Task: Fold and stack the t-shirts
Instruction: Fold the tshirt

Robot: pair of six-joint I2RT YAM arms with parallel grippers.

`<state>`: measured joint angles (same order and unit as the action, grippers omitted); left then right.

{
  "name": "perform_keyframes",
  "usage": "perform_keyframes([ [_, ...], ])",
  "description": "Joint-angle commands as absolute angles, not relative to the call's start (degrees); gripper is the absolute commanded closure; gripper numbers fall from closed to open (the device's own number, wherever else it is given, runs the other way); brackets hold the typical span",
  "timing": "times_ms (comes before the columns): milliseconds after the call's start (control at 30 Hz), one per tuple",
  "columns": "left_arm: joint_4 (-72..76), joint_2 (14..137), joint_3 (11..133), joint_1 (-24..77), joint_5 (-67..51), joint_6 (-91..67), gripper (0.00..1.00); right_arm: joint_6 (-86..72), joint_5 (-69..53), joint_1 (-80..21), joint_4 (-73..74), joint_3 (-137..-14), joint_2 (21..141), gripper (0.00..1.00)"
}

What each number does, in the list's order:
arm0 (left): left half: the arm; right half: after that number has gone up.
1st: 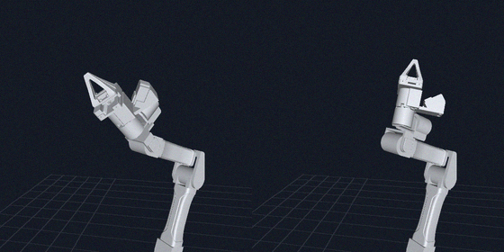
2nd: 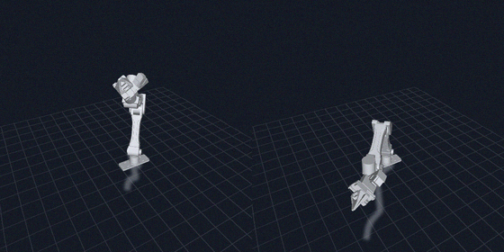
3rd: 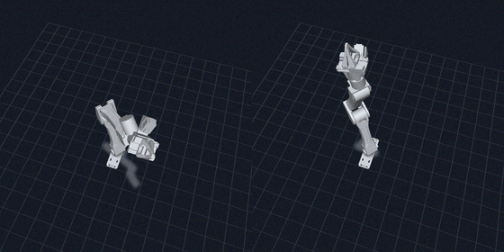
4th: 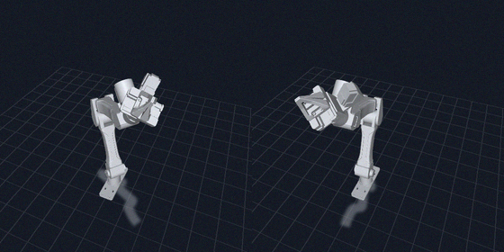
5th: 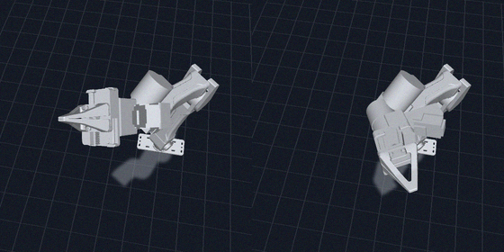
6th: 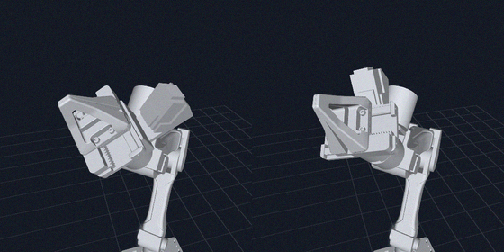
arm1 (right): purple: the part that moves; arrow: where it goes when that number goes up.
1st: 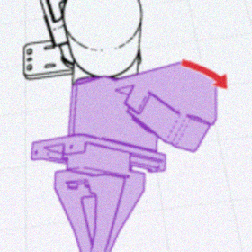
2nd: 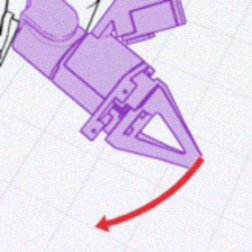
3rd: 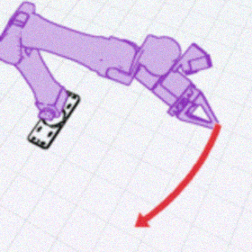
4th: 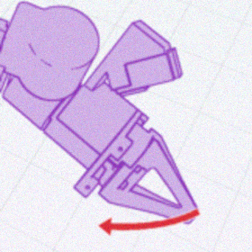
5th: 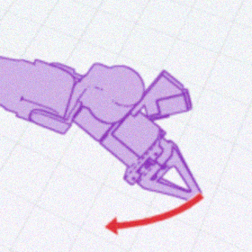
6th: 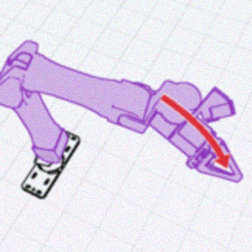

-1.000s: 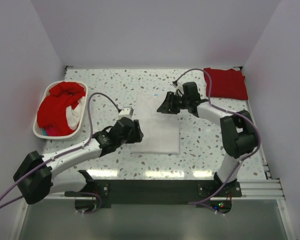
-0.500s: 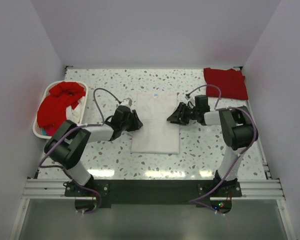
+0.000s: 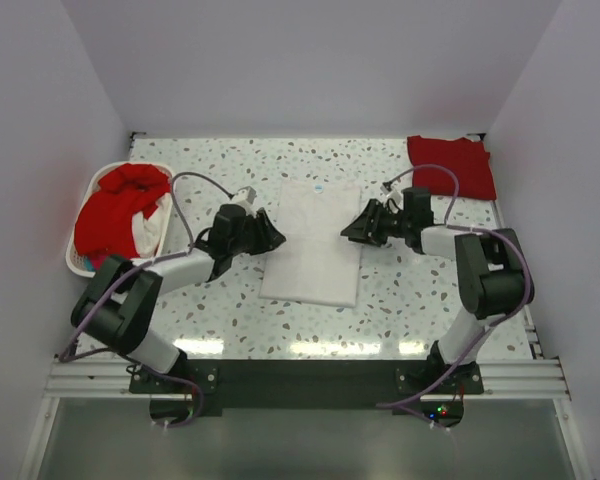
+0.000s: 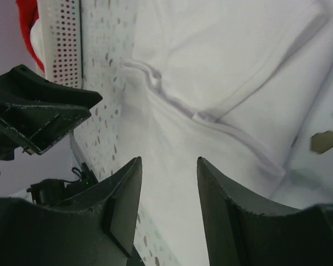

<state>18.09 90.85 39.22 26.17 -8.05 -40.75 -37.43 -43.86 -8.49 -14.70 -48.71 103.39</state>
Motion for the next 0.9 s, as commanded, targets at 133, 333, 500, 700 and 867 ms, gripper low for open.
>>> perform_keyframes([
  [133, 11.5, 75.4, 31.8, 32.8, -11.3, -39.8, 0.51, -38.1, -50.4, -15.9, -14.7, -36.4, 87.8, 0.51],
  [333, 14.8, 73.6, 23.1, 35.8, -11.1, -44.9, 0.51, -37.4, -50.5, -17.5, -15.6, -27.8, 87.7, 0.5],
  [500, 13.6, 76.5, 21.7, 35.9, -12.1, -46.0, 0.52, -31.7, -45.5, -16.9, -7.1, -27.3, 90.5, 0.51],
  [700, 6.1, 71.5, 20.4, 36.9, -13.5, -47.7, 0.52, -28.3, -42.1, -15.3, 3.9, -29.0, 88.9, 0.55],
  [867, -7.7, 60.3, 23.8, 37.4, -7.0, -46.5, 0.39, -21.8, -32.2, -16.3, 21.8, -35.3, 76.5, 0.45],
])
